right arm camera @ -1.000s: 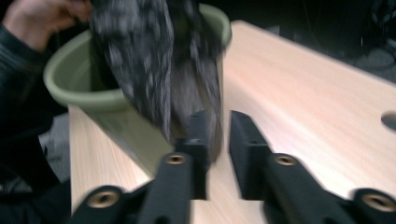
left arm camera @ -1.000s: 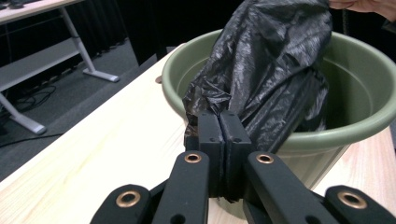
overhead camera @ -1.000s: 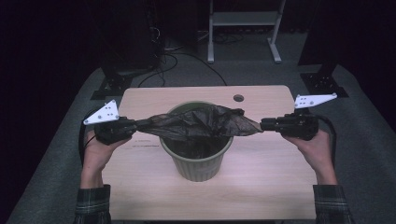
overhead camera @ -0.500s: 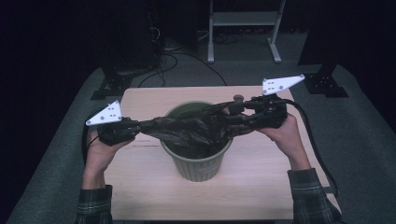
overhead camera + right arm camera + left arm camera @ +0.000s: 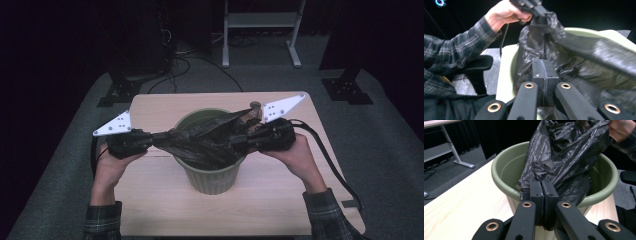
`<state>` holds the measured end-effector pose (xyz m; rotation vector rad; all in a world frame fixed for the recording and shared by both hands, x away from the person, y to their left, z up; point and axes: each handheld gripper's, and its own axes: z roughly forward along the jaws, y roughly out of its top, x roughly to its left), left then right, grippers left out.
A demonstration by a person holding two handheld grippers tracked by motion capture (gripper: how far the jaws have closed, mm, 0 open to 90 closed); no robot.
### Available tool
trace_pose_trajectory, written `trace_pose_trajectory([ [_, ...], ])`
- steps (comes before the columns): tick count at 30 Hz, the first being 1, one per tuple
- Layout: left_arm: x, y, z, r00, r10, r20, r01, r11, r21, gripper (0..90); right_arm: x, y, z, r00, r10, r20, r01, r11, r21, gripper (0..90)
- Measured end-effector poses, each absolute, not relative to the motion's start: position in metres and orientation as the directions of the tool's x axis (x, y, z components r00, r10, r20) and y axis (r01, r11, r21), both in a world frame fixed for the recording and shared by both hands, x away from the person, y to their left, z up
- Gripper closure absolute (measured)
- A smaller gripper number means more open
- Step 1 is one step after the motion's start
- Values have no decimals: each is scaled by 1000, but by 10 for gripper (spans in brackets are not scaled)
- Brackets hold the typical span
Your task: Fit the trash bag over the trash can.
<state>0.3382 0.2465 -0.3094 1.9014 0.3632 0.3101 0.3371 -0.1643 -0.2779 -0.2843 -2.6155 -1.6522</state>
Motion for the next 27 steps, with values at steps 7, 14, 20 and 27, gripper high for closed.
trace_pose_trajectory([
  [7,333,248,-313,914,404,26,118,-327,938,881,307,-175,-294,-983,101,154,182,409,894,899],
  [14,331,250,-314,914,405,25,118,-325,938,881,294,-171,-324,-975,89,204,223,439,871,900],
  [20,333,251,-317,913,407,19,127,-328,936,880,292,-161,-353,-967,89,240,253,467,847,900],
  [27,334,252,-319,915,403,18,129,-334,934,878,293,-146,-374,-963,96,253,266,509,819,900],
])
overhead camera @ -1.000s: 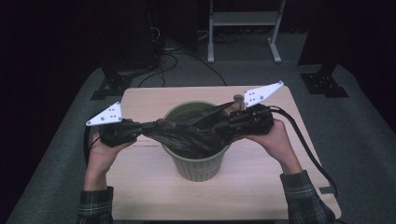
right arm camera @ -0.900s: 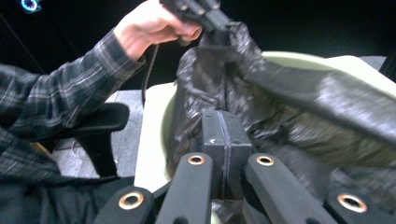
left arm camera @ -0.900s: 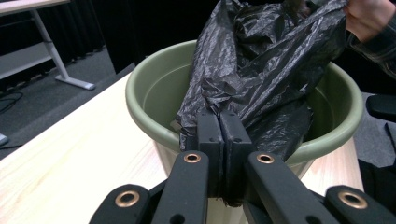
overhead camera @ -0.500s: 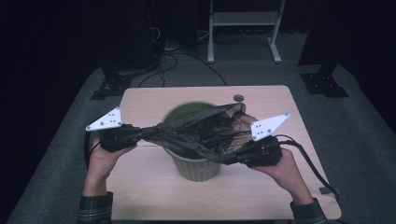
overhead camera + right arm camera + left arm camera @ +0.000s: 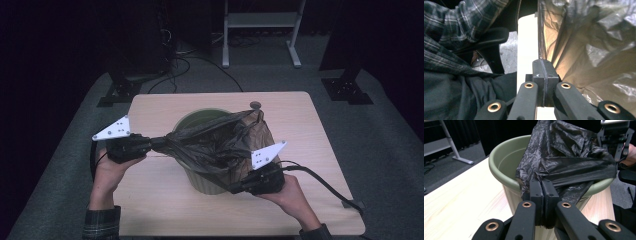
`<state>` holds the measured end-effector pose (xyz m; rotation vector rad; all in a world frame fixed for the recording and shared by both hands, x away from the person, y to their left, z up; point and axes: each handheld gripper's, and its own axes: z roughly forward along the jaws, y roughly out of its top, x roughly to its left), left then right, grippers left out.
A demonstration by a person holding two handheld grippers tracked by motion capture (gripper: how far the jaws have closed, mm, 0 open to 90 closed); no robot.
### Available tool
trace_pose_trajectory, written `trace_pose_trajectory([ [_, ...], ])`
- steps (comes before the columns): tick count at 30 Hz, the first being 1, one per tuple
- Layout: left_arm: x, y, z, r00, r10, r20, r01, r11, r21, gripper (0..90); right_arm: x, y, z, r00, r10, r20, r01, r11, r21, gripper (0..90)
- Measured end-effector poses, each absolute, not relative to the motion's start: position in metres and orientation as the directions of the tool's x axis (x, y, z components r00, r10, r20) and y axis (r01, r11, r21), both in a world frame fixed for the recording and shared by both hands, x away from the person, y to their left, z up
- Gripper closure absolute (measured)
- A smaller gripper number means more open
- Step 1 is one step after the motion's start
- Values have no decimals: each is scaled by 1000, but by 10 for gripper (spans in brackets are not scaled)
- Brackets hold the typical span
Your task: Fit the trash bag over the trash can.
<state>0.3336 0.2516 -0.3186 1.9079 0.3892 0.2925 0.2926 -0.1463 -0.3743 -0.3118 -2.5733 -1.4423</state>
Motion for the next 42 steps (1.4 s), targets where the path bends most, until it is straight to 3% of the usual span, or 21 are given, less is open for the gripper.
trace_pose_trajectory([
  [10,336,253,-322,911,411,16,142,-349,926,876,294,-141,-403,-954,156,255,298,576,761,896],
  [13,336,254,-322,905,424,20,143,-349,926,876,291,-142,-398,-959,155,238,283,578,765,717],
  [15,336,256,-322,903,429,21,144,-348,926,876,289,-149,-390,-960,165,225,279,567,775,652],
  [21,337,259,-323,895,445,25,151,-355,923,871,282,-177,-358,-962,209,176,261,511,819,613],
  [25,339,257,-324,894,446,28,151,-361,920,868,282,-203,-329,-960,232,158,242,398,885,603],
  [30,343,255,-326,893,448,37,144,-364,920,868,299,-221,-295,-938,324,123,231,321,918,528],
  [33,344,255,-326,893,449,36,145,-363,921,868,312,-223,-281,-925,366,104,225,305,926,476],
  [38,345,252,-327,895,444,37,142,-362,921,867,323,-208,-271,-941,325,98,201,301,932,423],
  [42,345,250,-327,897,441,38,140,-364,921,868,327,-173,-273,-959,268,96,190,348,918,406],
])
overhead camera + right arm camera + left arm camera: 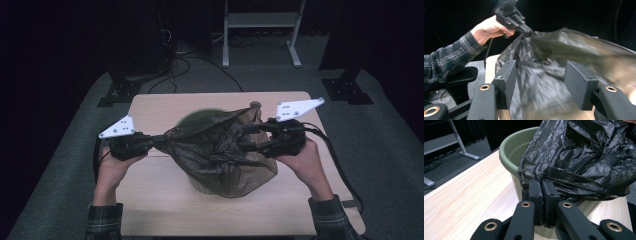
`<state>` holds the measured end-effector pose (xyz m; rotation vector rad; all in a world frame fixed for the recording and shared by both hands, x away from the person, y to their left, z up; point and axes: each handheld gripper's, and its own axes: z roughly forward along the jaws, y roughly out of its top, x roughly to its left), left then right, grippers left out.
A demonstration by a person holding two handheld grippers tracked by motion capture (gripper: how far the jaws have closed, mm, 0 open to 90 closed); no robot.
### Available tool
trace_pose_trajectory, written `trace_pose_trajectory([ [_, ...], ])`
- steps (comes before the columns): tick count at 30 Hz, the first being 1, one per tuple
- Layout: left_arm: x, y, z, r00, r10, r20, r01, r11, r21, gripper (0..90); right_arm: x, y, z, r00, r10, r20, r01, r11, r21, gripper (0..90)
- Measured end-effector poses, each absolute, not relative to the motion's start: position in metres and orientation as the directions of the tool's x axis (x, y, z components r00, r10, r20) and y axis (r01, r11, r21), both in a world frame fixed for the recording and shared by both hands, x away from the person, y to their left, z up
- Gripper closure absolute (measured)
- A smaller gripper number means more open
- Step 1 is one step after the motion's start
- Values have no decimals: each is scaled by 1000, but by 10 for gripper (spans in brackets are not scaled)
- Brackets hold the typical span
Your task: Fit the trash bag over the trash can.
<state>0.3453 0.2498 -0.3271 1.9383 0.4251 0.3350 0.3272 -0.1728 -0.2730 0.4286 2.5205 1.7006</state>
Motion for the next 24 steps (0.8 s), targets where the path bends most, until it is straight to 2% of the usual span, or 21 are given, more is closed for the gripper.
trace_pose_trajectory([
  [3,345,248,-327,900,435,42,135,-367,920,868,331,-152,-279,-965,242,105,198,402,894,387],
  [6,345,248,-327,900,433,41,134,-366,921,868,332,-138,-285,-967,229,107,203,451,869,417],
  [7,345,248,-327,900,433,40,135,-365,921,868,332,-130,-291,-968,239,80,194,500,844,584],
  [10,345,249,-327,899,436,42,136,-368,920,869,333,-129,-294,-969,236,65,186,537,823,838],
  [11,345,249,-327,897,439,45,134,-370,919,869,333,-129,-295,-969,239,58,183,545,818,877],
  [16,345,254,-326,887,459,51,135,-363,922,874,334,-147,-295,-952,307,19,193,547,814,900],
  [21,346,254,-327,876,478,67,127,-361,924,883,337,-178,-298,-915,402,13,226,488,843,900],
  [23,348,251,-328,878,475,67,128,-367,921,883,340,-186,-301,-913,407,38,240,457,856,899],
  [24,348,250,-328,877,476,74,126,-375,918,882,341,-188,-302,-913,407,35,233,450,862,861],
])
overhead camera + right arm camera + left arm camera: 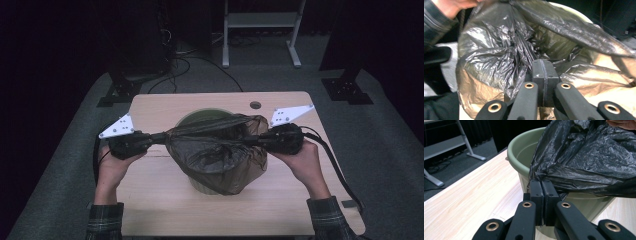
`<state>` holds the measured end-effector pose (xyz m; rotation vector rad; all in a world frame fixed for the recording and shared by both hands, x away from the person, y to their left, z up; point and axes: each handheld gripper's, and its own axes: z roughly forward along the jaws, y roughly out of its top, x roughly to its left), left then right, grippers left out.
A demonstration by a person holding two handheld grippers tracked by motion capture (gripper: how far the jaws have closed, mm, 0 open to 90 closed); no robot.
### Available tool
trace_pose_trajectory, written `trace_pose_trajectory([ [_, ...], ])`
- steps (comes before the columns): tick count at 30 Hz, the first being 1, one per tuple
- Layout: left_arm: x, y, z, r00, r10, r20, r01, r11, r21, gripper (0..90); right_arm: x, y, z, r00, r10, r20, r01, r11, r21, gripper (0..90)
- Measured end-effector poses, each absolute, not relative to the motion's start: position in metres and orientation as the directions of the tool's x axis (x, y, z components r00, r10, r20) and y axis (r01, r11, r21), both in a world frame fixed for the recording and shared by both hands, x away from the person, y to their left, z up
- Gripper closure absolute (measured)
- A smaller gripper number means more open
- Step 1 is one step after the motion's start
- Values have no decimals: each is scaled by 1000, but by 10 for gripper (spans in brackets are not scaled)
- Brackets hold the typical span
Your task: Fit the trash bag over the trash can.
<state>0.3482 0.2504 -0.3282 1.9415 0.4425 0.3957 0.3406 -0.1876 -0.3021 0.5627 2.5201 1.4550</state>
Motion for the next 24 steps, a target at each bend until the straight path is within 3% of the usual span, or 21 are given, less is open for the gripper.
trace_pose_trajectory([
  [2,349,249,-329,875,479,76,126,-376,918,881,340,-188,-299,-913,407,24,210,419,883,702],
  [3,349,249,-329,873,482,76,126,-373,919,881,341,-189,-297,-909,417,17,199,396,896,673],
  [11,354,253,-328,866,492,85,112,-357,927,874,380,-190,-280,-861,509,22,203,302,931,490],
  [14,356,253,-327,866,491,92,102,-354,930,874,404,-185,-286,-856,514,60,246,303,921,484],
  [17,359,253,-325,863,494,106,91,-358,929,874,417,-178,-296,-866,492,92,284,332,900,592],
  [18,360,253,-325,862,494,108,89,-357,930,874,419,-177,-299,-866,493,86,289,352,890,738],
  [21,366,252,-327,855,505,115,84,-354,931,875,423,-175,-303,-868,488,93,291,347,892,892],
  [24,372,249,-328,844,517,142,73,-373,925,876,429,-175,-306,-856,505,109,306,327,894,898],
])
